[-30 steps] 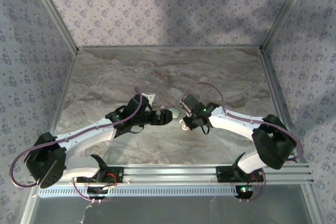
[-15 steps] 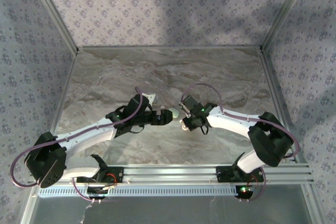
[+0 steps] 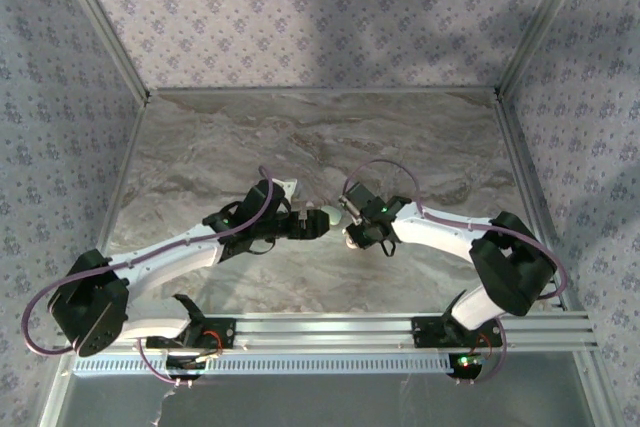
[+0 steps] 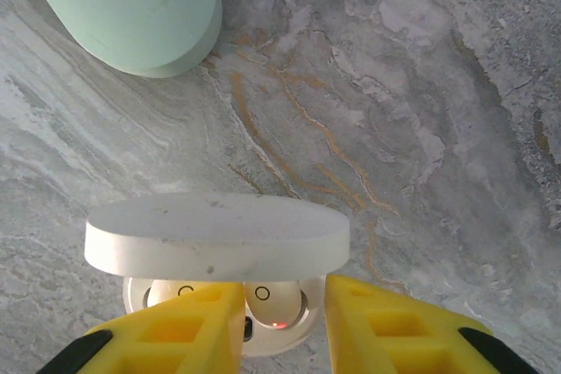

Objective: Insert the wireless bluetooth earbuds into the charging case

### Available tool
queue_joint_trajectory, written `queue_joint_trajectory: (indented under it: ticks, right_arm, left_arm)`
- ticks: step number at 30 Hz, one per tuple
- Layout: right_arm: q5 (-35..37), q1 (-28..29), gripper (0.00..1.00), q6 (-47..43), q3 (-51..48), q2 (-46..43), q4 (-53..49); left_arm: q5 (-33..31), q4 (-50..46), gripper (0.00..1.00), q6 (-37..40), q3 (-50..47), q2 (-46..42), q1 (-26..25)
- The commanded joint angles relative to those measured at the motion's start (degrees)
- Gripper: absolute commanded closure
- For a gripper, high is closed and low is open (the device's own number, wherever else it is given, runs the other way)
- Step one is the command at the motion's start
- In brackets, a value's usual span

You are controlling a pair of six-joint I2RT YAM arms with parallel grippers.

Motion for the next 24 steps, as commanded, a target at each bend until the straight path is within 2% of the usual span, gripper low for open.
queue_joint_trajectory:
  ticks: [1,15,19,24]
  right_arm:
    - [0.46,0.43,0.68,-0.49,1.56,-0.61,-1.61]
    - [-3.26,-2.21,0.63,2.80,2.06,-10.63,-4.01]
    - [-6.67,-5.41,0.62,4.73,2.35,-14.45,-5.11]
    - [-15.48,-13.66,0.62,7.03,0.27,-17.83,-3.74]
  left_arm:
    - [0.70,1.30,0.00,0.89,1.87,-0.05,-0.21]
    - [0.03,1.21,0.00,0.36,1.93,-0.71,-0.16]
    - [-0.96,0.95,0.00,0.18,1.32,-2.06,-0.22]
    - [-2.08,0.80,0.00,-0.21,0.14,-2.52,-0.21]
